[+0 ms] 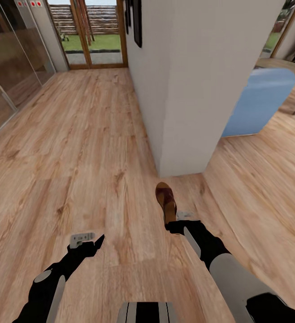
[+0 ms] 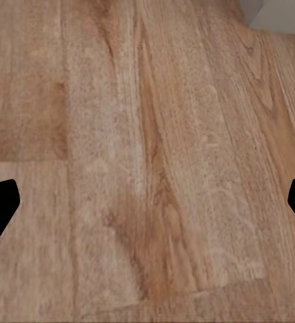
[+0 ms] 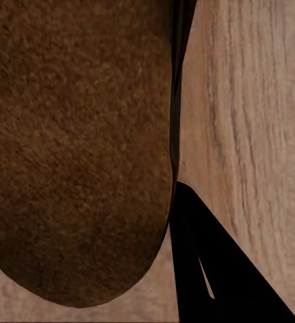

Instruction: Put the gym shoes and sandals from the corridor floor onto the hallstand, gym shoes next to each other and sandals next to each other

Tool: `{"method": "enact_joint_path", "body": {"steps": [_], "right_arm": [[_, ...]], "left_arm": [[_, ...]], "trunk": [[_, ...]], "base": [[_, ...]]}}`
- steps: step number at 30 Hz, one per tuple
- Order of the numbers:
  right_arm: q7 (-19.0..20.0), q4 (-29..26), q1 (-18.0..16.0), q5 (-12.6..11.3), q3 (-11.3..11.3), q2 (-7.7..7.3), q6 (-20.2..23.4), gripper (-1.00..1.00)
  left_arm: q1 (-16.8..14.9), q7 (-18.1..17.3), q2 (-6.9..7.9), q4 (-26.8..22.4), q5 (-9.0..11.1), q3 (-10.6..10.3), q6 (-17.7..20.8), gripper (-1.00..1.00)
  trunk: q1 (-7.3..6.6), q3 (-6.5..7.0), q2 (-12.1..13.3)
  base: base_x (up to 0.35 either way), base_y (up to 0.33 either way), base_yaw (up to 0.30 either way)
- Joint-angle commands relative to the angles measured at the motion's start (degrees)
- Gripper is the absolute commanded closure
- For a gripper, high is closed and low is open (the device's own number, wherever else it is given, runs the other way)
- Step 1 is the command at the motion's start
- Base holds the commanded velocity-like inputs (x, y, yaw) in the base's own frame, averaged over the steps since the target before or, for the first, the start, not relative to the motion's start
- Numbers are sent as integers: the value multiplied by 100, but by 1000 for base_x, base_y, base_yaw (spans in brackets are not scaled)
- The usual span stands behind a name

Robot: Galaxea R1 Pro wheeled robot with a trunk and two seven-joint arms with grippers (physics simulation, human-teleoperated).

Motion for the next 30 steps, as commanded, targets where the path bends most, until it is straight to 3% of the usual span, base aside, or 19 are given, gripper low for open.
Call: {"method": "enact_joint_path", "body": {"steps": [1, 21, 30], "right_arm": [[-19, -1, -1, -23, 1, 0, 0, 100], [-19, 1, -1, -24, 1, 0, 0, 100], [-19, -1, -1, -24, 1, 0, 0, 100]], "left_arm": [[0, 1, 1, 0, -7, -5, 0, -100], [0, 0, -1, 0, 4, 9, 0, -100], [0, 1, -4, 0, 7, 10, 0, -100]], "trunk": [[0, -7, 0], [0, -141, 0], [0, -201, 0]], "base": [[319, 30, 201], [328, 25, 201], [211, 54, 201]]}}
